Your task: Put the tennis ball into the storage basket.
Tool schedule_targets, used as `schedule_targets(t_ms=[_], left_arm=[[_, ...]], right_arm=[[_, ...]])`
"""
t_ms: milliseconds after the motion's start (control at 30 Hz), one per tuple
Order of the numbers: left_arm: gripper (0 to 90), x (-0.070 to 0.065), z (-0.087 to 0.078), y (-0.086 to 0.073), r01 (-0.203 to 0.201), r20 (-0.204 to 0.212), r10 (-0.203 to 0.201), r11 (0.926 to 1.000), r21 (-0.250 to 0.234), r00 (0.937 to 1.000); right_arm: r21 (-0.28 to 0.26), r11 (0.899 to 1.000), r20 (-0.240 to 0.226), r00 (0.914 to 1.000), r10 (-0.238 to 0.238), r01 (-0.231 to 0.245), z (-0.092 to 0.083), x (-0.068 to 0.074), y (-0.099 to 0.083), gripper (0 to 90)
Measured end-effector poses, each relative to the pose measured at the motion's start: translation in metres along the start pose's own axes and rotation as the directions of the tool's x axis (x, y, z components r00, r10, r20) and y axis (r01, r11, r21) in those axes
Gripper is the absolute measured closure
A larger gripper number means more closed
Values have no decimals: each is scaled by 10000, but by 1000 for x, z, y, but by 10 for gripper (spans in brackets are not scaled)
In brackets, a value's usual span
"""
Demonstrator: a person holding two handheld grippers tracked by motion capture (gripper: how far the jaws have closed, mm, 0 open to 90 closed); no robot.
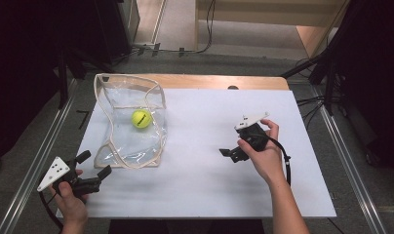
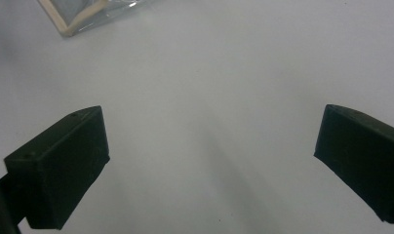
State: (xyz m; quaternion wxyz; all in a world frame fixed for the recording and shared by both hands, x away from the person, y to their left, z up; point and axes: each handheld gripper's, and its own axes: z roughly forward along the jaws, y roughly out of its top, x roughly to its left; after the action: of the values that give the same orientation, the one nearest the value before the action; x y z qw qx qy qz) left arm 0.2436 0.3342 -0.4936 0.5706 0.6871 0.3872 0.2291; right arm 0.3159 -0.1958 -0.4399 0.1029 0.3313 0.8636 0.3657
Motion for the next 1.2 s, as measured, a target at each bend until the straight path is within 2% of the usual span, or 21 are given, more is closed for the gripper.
schedule_targets(t_ms=[233,667,1200], left_arm=[[0,0,0,0,-4,7,4,10000,-5,10000],[0,0,-1,0,-26,-28,26,10000,-27,10000],[0,0,-1,0,-90,-32,90,10000,-8,10000]], right_arm=[[-443,9988,117,9997,209,-204,-11,-3,-16,0],[-950,9936,444,9969,648,-603,-26,-10,-50,0],[-1702,9783,1063,9848,1374,-1181,-45,-19,-94,0]])
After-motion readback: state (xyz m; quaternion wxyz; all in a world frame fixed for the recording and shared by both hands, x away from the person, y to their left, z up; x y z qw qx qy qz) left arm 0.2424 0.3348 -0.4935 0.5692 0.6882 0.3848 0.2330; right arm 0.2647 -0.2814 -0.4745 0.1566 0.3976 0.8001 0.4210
